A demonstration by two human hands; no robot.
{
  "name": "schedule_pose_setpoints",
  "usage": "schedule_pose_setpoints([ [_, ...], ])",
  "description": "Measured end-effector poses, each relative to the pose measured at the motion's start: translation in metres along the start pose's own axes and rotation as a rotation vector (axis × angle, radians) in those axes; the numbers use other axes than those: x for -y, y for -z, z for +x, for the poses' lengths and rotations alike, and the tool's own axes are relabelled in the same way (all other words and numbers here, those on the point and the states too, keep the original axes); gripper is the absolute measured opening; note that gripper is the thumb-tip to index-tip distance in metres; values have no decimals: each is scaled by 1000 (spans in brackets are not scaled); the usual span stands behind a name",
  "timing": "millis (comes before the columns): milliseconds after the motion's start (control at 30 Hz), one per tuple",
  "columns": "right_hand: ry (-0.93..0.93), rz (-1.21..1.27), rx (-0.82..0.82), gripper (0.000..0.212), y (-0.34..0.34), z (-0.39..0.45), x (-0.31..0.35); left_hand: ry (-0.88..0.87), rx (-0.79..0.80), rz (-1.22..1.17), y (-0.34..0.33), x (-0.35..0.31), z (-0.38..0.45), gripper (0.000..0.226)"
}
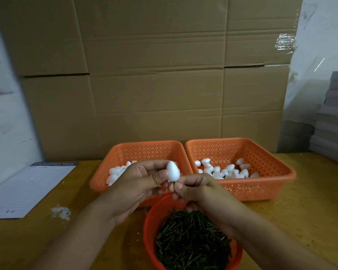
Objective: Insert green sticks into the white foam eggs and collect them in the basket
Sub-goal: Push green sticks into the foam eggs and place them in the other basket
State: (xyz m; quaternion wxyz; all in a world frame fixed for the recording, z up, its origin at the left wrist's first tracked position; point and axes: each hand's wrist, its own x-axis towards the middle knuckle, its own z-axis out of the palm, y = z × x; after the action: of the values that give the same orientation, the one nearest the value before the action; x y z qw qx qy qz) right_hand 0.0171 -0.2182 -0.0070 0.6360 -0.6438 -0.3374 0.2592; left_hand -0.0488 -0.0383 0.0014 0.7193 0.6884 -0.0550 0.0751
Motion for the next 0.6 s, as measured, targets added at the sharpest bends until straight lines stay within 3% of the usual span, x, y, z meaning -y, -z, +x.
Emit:
schedule_pose_setpoints([
  [267, -75, 191, 99, 30, 0, 1, 1, 4, 52, -11, 0, -2, -1, 27],
  [600, -53, 174, 50, 28, 0, 2, 0, -1, 64, -5, 2, -5, -2, 30],
])
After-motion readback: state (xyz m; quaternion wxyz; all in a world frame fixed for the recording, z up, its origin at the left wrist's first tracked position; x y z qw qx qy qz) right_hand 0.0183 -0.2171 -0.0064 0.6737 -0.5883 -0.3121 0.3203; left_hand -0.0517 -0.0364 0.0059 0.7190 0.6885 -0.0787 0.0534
